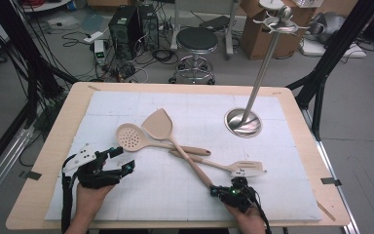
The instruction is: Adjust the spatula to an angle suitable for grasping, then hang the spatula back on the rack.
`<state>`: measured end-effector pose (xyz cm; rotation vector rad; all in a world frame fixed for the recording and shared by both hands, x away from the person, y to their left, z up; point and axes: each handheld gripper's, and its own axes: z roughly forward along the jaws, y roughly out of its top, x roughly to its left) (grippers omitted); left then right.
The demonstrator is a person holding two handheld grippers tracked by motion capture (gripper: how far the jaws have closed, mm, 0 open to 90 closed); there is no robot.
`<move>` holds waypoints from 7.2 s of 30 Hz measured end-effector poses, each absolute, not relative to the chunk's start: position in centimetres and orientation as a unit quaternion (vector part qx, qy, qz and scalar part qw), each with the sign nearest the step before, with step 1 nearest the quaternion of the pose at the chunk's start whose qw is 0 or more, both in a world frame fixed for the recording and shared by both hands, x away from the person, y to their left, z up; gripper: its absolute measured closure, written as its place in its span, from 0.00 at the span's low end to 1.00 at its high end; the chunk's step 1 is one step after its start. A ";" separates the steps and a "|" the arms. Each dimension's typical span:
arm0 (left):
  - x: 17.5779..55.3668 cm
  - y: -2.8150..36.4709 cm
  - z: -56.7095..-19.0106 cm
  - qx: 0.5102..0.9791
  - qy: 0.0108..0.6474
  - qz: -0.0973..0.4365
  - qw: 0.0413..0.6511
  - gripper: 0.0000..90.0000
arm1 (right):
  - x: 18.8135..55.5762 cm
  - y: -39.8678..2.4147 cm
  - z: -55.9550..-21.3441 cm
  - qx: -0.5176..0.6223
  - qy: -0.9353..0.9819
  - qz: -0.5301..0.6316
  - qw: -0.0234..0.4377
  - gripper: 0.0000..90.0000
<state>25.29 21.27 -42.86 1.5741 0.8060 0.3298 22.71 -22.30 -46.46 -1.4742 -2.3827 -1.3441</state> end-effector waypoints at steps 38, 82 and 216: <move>25.4 21.1 -42.9 0.686 0.346 0.143 0.624 0.29 | 23.3 -23.0 -44.6 -0.472 -0.740 -0.479 -0.003 1.00; 26.3 19.0 -42.8 0.700 0.312 0.114 0.633 0.29 | 25.3 -29.2 -40.4 -0.471 -0.664 -0.573 -0.096 0.19; 35.3 3.3 -43.5 0.937 -0.020 0.110 0.330 0.53 | 24.1 -31.5 -40.6 -0.486 -0.632 -0.597 -0.085 0.19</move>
